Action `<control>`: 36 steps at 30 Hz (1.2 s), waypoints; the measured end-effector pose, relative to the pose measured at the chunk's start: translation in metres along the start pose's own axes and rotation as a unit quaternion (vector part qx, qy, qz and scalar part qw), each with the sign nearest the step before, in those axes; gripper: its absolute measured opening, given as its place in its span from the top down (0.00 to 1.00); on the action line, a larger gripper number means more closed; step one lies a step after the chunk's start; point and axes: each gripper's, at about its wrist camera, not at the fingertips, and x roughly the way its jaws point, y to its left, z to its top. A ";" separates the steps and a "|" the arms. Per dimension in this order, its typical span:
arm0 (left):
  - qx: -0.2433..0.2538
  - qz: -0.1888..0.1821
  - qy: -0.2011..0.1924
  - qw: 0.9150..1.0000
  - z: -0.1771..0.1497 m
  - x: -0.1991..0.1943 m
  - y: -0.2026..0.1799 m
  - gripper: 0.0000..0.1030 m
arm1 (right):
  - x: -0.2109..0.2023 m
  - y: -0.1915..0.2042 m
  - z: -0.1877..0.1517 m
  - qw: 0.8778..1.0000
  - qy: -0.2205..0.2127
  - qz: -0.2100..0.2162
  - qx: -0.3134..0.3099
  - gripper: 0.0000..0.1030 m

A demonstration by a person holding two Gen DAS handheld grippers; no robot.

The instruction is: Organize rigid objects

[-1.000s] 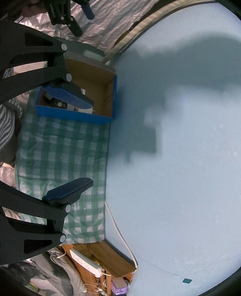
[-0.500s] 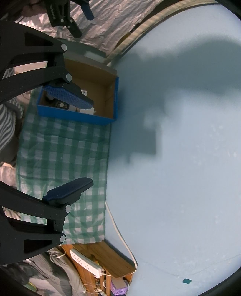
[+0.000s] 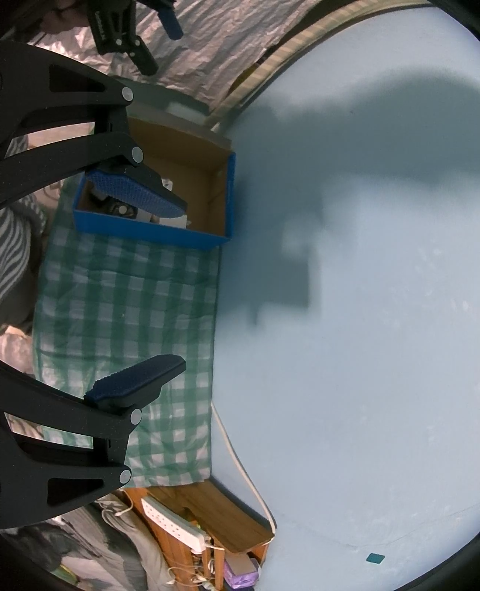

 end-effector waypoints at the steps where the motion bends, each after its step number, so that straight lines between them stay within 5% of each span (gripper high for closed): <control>1: 0.001 -0.001 0.001 1.000 0.000 0.001 0.000 0.08 | 0.001 0.000 0.000 1.000 0.001 0.000 0.000 0.26; 36: 0.018 0.006 0.006 1.000 -0.002 0.006 0.000 0.08 | -0.002 0.001 -0.003 1.000 0.003 -0.004 0.004 0.26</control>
